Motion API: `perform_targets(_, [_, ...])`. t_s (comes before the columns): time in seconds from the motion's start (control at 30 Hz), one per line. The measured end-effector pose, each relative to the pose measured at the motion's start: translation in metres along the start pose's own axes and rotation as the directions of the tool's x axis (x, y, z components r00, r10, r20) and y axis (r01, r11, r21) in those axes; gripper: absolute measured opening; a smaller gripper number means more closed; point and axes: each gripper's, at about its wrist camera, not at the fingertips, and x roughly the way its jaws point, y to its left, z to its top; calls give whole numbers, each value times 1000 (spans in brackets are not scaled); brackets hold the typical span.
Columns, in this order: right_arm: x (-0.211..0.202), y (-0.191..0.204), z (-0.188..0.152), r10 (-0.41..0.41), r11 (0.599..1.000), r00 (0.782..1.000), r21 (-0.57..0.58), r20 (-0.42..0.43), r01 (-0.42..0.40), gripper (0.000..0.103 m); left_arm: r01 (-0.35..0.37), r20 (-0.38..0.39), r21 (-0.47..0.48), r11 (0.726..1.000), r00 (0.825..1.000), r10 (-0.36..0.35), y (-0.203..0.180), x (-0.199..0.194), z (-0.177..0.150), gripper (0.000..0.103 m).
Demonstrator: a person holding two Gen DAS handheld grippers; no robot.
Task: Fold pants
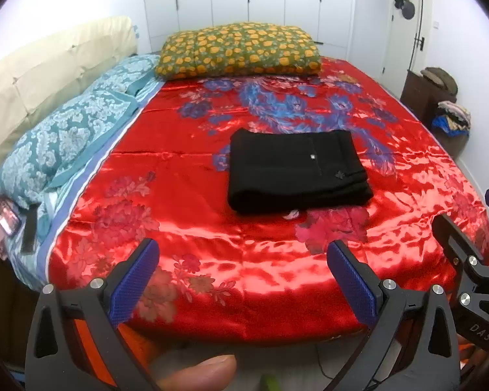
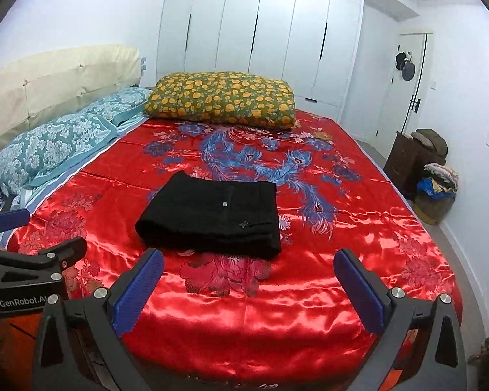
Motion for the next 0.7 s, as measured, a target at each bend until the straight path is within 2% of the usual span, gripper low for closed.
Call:
perform_targets(0.3, [1, 2, 1, -5, 1000, 1000, -14, -13, 5, 103, 1, -39, 6, 1000, 999, -1, -4, 8, -4, 102])
perform_targets(0.7, [6, 3, 0, -7, 1000, 1000, -13, -27, 6, 103, -9, -47, 5, 1000, 999, 9, -4, 10, -5, 102])
